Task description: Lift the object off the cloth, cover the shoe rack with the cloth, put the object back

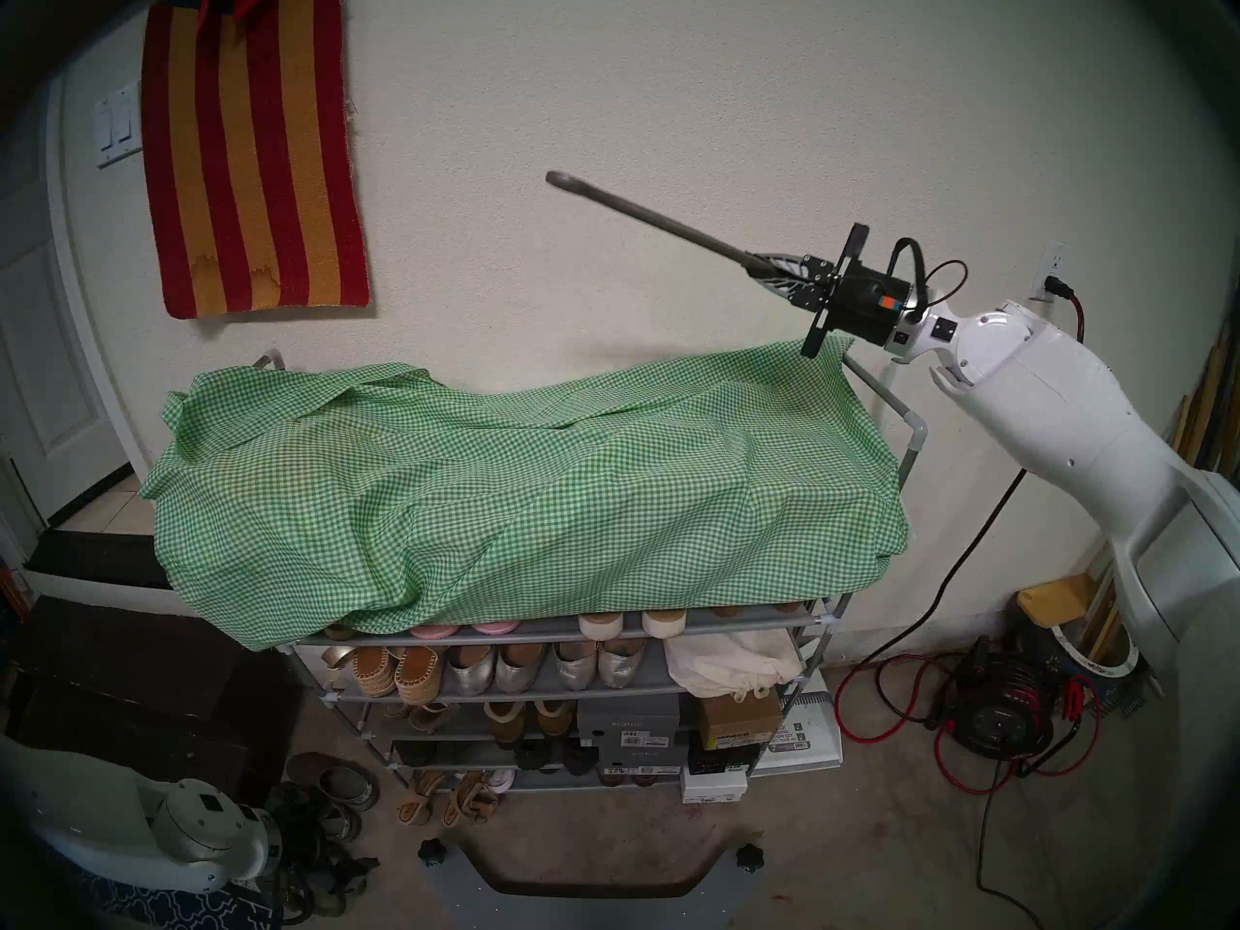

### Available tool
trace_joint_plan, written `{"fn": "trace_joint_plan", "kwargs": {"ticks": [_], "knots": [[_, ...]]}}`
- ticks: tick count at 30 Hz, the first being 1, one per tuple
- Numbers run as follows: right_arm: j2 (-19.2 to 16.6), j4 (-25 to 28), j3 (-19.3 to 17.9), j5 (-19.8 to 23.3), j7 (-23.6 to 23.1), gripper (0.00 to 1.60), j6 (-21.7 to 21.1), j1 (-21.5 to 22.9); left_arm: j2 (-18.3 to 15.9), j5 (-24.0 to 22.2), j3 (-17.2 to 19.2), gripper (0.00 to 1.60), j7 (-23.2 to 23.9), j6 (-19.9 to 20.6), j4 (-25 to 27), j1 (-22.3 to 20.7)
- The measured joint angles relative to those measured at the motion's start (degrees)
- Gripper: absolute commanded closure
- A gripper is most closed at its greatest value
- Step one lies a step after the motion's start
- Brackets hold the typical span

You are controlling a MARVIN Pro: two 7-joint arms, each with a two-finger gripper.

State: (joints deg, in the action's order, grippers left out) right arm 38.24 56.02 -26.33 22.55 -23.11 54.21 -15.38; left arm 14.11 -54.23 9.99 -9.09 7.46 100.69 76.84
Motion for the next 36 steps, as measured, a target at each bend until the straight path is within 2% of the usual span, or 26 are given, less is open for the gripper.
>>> {"fn": "trace_joint_plan", "kwargs": {"ticks": [12,23,36], "knots": [[-8.46,8.29,-8.11,1.57,3.60,1.60,0.81,-5.03,0.00,0.01,-0.02,0.00,0.01,0.00,0.00,-0.04],[-15.71,9.48,-14.57,4.32,7.21,1.60,0.82,-11.05,0.00,0.02,-0.05,0.00,0.01,0.00,0.00,-0.08],[-23.50,9.74,-18.29,7.45,11.29,1.60,0.82,-18.63,-0.01,0.02,-0.10,0.00,0.02,0.00,0.00,-0.13]]}}
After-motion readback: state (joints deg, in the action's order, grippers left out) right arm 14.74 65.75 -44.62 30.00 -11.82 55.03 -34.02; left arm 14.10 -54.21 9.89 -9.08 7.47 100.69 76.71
